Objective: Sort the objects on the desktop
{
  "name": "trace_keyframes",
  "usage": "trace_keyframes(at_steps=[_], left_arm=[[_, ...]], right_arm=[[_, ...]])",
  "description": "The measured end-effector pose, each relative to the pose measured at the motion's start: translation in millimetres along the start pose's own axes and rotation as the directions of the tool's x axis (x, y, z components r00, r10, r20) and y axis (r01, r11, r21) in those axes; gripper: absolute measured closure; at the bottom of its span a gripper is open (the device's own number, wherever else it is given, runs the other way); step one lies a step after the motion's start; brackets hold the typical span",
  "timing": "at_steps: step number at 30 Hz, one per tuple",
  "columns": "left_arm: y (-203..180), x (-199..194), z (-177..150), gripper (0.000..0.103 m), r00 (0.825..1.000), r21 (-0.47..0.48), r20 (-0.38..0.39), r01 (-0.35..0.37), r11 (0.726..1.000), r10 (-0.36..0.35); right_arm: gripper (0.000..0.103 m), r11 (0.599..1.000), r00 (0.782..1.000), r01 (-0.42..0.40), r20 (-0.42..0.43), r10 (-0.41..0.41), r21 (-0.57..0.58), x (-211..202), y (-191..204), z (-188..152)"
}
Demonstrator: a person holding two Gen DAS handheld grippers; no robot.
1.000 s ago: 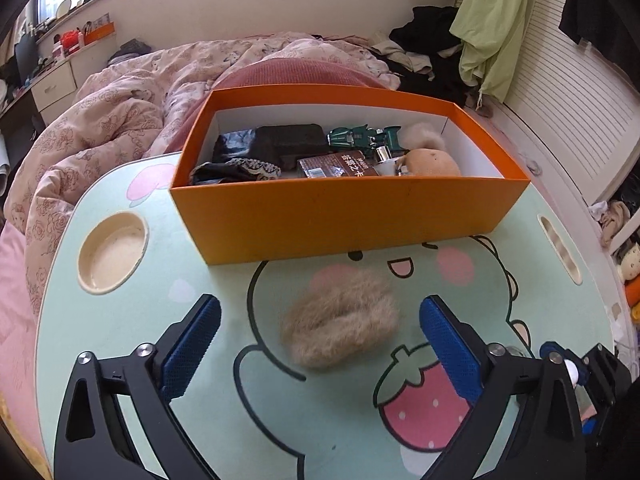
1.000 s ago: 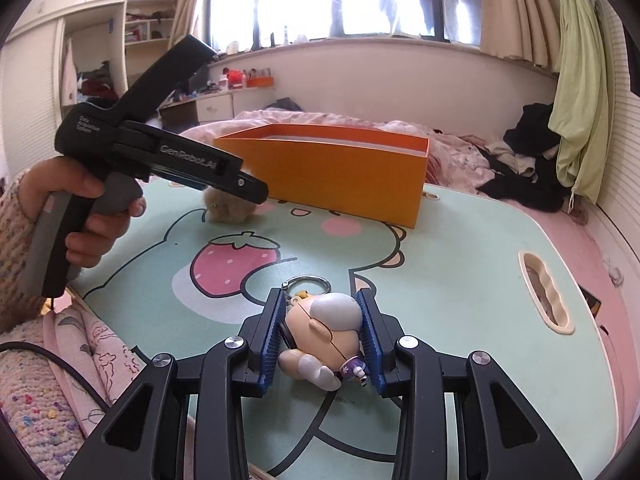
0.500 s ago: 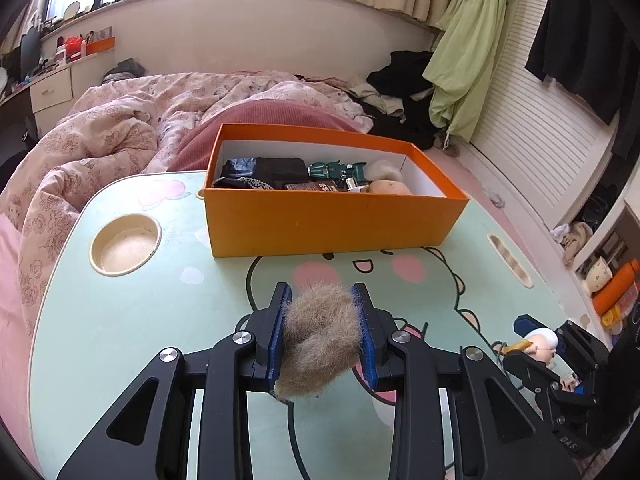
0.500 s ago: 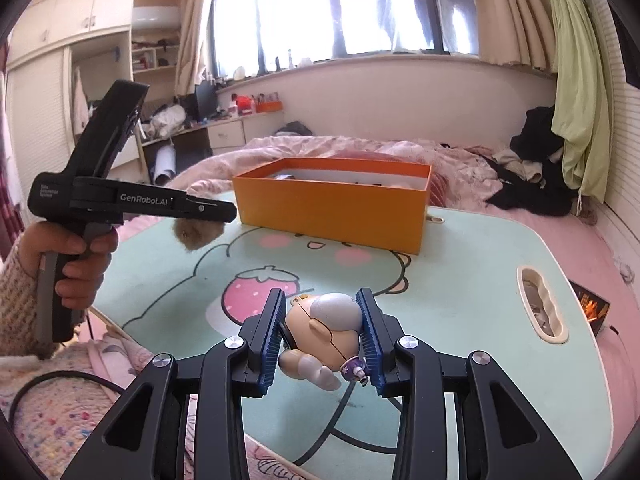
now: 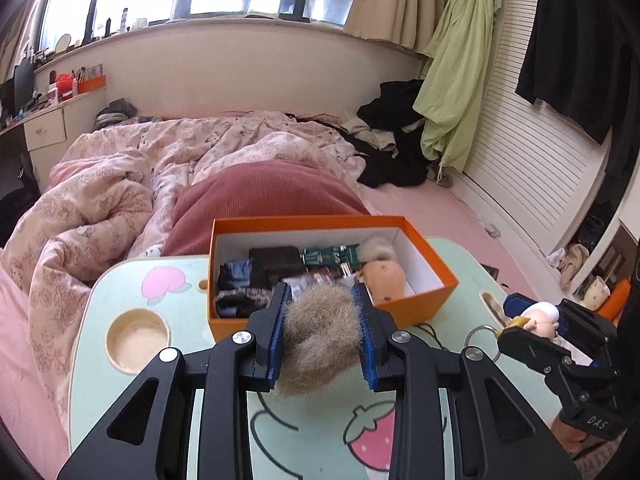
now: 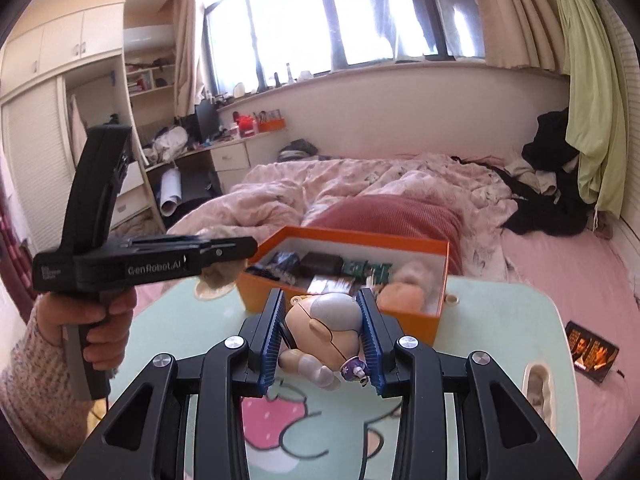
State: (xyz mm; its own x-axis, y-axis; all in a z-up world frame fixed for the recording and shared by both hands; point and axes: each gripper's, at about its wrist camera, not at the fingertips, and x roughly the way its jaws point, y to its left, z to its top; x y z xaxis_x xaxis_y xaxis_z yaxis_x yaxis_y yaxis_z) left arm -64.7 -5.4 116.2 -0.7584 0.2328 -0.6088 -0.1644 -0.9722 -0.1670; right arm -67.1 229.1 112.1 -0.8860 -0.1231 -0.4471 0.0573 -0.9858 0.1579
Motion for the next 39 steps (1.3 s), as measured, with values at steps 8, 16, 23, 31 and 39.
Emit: trace_keyframes(at_steps=[8, 16, 23, 31, 39], left_arm=[[11, 65, 34, 0.072, 0.993, -0.001, -0.077, -0.085, 0.996, 0.084], [19, 91, 32, 0.038, 0.984, -0.048, -0.163, -0.077, 0.996, 0.068], [24, 50, 27, 0.023, 0.995, -0.062, -0.044, -0.093, 0.994, 0.090], [11, 8, -19, 0.023, 0.991, 0.000, -0.051, -0.123, 0.992, 0.123], [-8, 3, -93, 0.023, 0.976, 0.049, -0.103, -0.187, 0.981, 0.192]], right_arm=[[0.069, 0.991, 0.992, 0.085, -0.097, -0.075, 0.101, 93, -31, 32], [0.036, 0.959, 0.977, 0.168, -0.166, -0.131, 0.231, 116, -55, 22], [0.030, 0.961, 0.983, 0.179, -0.069, -0.168, 0.212, 76, -49, 29], [0.028, 0.964, 0.974, 0.211, -0.123, -0.192, 0.162, 40, -25, -10], [0.027, 0.959, 0.936, 0.277, -0.244, -0.255, 0.059, 26, -3, -74]])
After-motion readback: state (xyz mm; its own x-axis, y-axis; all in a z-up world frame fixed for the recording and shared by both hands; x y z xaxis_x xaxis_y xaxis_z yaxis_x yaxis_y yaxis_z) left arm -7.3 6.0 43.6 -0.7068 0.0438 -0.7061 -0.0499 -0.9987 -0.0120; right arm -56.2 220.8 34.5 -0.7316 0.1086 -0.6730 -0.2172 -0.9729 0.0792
